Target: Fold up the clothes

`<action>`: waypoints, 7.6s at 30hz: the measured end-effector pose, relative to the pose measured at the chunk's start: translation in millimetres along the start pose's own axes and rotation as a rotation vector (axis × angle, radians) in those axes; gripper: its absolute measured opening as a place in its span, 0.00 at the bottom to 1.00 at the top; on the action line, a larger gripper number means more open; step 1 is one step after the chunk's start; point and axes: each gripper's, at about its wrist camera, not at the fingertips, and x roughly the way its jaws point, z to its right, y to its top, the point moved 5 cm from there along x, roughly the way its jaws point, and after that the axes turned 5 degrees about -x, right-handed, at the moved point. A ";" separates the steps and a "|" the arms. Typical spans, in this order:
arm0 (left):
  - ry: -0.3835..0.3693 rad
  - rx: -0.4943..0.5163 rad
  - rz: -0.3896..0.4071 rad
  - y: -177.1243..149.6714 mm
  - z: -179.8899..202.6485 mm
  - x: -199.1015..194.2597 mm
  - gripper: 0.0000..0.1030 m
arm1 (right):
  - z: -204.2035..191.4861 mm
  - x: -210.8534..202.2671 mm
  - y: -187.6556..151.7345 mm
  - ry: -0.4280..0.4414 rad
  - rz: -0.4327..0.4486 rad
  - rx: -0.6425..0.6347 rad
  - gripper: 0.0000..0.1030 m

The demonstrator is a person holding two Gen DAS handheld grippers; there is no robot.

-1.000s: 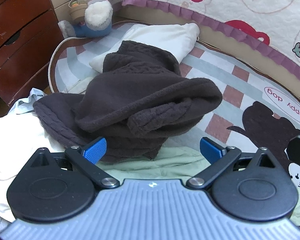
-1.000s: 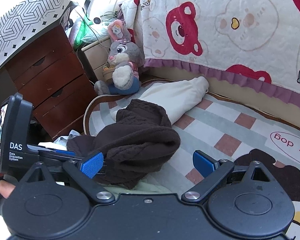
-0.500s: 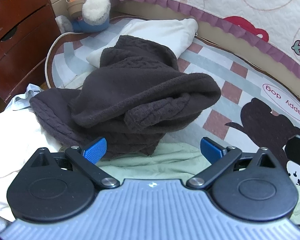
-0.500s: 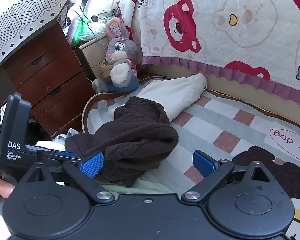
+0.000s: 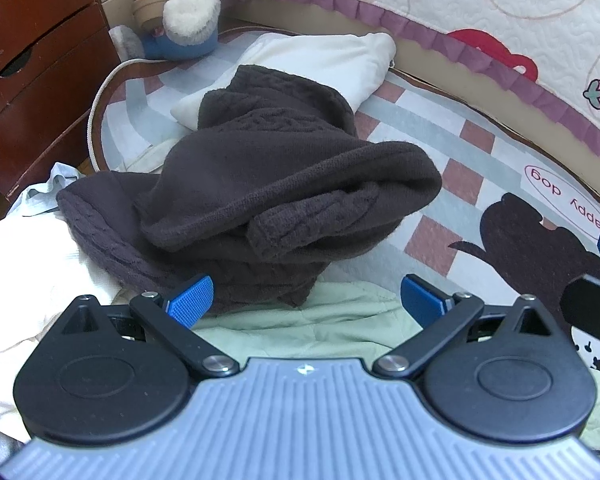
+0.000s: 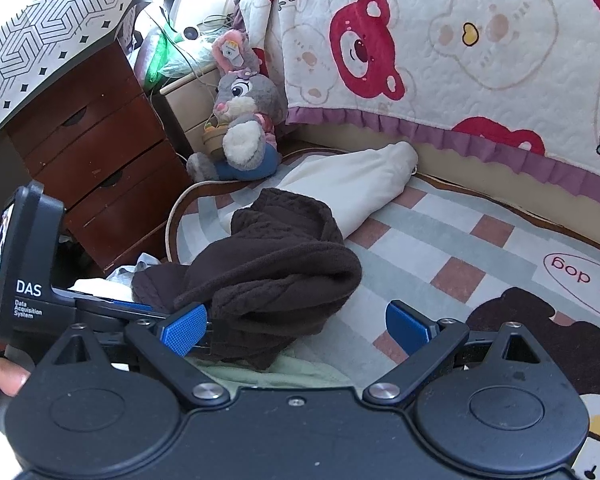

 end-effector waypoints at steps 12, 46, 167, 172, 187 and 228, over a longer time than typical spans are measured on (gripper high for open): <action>-0.041 -0.112 -0.046 -6.8 -20.8 30.4 0.99 | 28.4 30.0 -11.0 0.226 -0.011 0.290 0.96; 0.154 -0.413 0.158 -31.0 -155.7 115.7 0.59 | 33.1 99.2 49.6 -0.048 0.243 -0.124 0.08; -0.551 0.141 0.118 -53.1 36.9 55.0 0.07 | 240.5 8.6 -110.1 -0.137 -0.035 0.534 0.66; -0.349 -0.040 0.300 -37.0 -39.8 24.2 0.08 | 244.5 18.1 -112.9 -0.149 -0.048 0.559 0.66; -0.305 -0.089 0.176 -51.6 -31.8 80.5 0.63 | 242.5 91.8 -78.6 -0.320 -0.138 0.489 0.86; -0.451 0.231 0.088 -21.6 115.5 98.1 0.71 | 284.3 -139.3 -138.0 -0.495 0.091 0.464 0.60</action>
